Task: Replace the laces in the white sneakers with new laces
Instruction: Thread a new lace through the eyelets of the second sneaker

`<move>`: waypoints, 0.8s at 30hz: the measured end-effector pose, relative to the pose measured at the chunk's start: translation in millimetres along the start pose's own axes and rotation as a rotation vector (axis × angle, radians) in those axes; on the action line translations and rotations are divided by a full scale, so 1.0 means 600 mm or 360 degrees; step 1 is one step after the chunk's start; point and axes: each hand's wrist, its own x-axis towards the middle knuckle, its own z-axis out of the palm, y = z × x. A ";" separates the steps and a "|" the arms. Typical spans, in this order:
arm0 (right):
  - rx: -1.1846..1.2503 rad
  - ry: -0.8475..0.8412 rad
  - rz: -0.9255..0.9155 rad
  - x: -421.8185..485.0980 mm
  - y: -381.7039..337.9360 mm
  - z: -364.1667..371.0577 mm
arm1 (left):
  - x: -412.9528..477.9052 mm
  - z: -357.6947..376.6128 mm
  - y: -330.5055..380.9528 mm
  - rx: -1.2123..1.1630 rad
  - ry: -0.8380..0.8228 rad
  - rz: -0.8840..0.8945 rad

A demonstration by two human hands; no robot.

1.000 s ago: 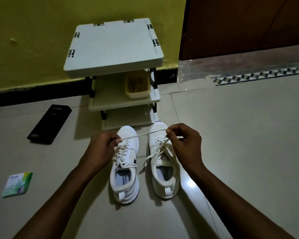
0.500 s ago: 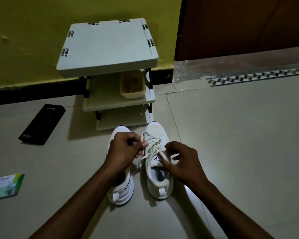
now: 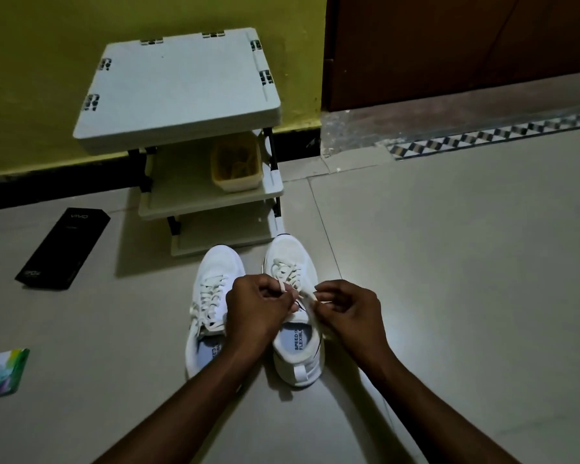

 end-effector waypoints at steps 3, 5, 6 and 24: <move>0.0020 -0.0003 0.0048 0.002 0.005 -0.001 | 0.000 0.007 -0.004 -0.0016 0.0055 -0.0013; 0.0020 0.0002 0.0053 0.003 0.007 -0.001 | 0.000 0.009 -0.005 0.0034 0.0054 0.0009; 0.0025 0.0002 0.0050 0.003 0.007 -0.001 | -0.002 0.011 -0.005 0.0074 0.0053 0.0030; 0.0013 0.0015 -0.0027 0.000 0.006 0.003 | -0.026 0.033 -0.040 0.0510 0.0369 0.0602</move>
